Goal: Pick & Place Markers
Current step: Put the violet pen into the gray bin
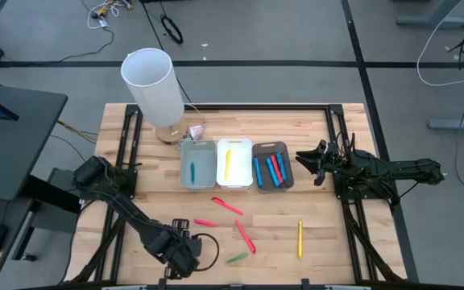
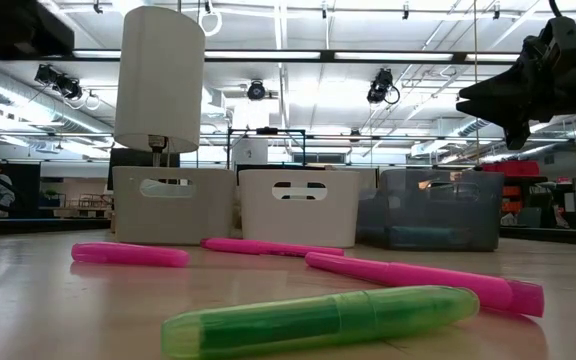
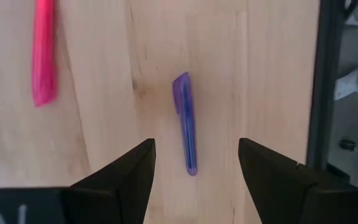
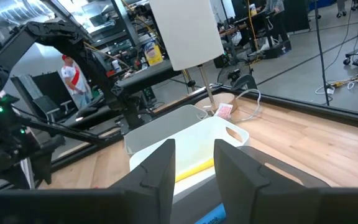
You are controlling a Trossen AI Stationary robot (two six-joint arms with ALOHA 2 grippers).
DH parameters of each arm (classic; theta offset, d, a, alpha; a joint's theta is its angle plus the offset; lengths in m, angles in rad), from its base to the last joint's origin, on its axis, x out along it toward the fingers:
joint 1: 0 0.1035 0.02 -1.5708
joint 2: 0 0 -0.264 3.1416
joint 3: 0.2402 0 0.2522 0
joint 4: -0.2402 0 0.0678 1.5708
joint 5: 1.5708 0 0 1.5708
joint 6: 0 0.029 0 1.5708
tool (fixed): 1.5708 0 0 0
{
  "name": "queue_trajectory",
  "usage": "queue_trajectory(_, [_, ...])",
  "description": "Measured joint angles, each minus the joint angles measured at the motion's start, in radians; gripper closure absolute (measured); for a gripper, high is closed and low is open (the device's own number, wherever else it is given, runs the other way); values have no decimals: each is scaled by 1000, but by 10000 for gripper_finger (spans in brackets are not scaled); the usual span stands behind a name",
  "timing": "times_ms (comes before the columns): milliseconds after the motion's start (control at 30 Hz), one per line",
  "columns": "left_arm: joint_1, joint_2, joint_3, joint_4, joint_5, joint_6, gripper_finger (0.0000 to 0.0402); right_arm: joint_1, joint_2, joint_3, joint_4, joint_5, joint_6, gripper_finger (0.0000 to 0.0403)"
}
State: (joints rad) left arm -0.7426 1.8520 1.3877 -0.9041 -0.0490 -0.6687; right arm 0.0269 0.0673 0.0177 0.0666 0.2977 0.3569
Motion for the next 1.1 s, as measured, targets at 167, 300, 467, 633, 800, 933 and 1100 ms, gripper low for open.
queue_trajectory(167, [6,1,-79,73,12,-53,165,0,0,0,0,0,0,292])
queue_trajectory(300, [5,1,-121,124,50,-68,165,0,0,0,0,0,0,292])
queue_trajectory(467, [3,1,-159,193,61,-72,165,0,0,0,0,0,0,292])
queue_trajectory(633, [4,1,-198,247,61,-80,165,0,0,0,0,0,0,292])
queue_trajectory(800, [3,1,-239,308,61,-84,165,0,0,0,0,0,0,292])
queue_trajectory(933, [2,9,-266,331,40,-87,165,0,0,0,0,0,0,292])
queue_trajectory(1100, [-4,36,-262,326,0,-85,166,0,0,0,0,0,0,292])
